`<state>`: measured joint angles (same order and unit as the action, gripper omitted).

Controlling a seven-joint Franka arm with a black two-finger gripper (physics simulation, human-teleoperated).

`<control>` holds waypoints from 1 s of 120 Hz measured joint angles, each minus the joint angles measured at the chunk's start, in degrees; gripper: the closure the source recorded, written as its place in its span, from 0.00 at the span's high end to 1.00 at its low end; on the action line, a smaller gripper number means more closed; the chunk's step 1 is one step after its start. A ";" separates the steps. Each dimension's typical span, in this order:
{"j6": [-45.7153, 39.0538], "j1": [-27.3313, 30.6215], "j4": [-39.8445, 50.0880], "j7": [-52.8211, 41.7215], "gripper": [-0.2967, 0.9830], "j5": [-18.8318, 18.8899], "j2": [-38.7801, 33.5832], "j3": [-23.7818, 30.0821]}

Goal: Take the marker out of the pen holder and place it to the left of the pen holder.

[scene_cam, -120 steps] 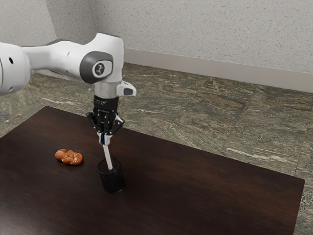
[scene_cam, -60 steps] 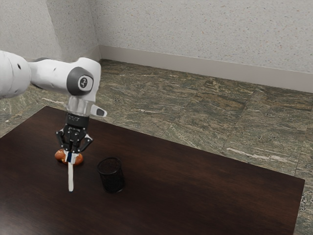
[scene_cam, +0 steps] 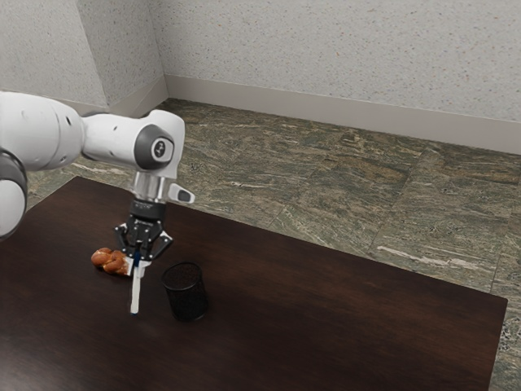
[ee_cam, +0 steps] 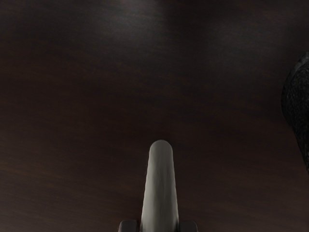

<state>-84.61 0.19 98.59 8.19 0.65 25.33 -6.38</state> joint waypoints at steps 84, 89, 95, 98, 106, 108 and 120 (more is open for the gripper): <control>-20.12 2.01 -8.29 -6.41 0.23 -10.34 11.35 -0.27; -20.62 1.83 -8.26 -6.97 0.29 -10.50 11.44 -0.19; -21.04 1.67 -8.22 -7.67 0.38 -10.62 11.33 -0.15; -21.13 1.64 -8.20 -8.00 0.42 -10.68 11.23 -0.14; -20.77 1.86 -8.11 -8.81 0.51 -10.78 10.48 -0.12; -20.58 1.90 -8.03 -9.00 0.53 -10.80 9.92 -0.12; -19.47 2.13 -4.36 -10.03 0.61 -10.75 -0.50 0.02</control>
<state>-104.08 2.32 94.23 -1.83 -10.10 24.83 -6.36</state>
